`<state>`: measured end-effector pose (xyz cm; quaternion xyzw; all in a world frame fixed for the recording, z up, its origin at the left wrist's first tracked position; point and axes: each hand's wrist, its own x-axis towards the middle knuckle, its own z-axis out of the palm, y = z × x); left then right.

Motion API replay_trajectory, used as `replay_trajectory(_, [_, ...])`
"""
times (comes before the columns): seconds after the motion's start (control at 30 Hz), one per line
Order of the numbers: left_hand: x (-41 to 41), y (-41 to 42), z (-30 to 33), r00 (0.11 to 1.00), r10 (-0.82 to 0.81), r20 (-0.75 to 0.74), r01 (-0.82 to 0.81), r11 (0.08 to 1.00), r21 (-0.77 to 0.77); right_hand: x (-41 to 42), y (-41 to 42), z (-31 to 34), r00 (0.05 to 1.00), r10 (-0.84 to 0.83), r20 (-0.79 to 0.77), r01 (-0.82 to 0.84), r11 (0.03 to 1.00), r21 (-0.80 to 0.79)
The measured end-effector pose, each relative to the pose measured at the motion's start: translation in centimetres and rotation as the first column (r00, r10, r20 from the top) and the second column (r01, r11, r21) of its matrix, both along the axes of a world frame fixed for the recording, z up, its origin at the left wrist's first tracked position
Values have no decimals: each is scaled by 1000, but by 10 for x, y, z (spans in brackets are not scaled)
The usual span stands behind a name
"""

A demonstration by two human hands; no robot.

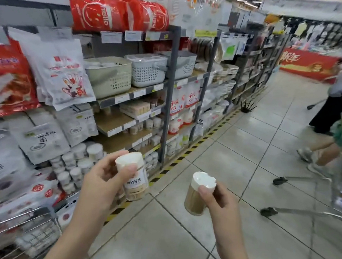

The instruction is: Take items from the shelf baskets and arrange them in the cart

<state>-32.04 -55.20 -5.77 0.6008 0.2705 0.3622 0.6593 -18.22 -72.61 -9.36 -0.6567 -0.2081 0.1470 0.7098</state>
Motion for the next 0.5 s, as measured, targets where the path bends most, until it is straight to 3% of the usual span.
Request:
replay_trajectory(0.3, [148,85,-14,996,83,-16,-83,996,-32,153,92,11,997,80,-10,-80,997,-19])
replay_trajectory(0.5, [265,132,-8,999,-2,-47,2,1000,3,258,128,14,1000,23,-16,-24,999,-22])
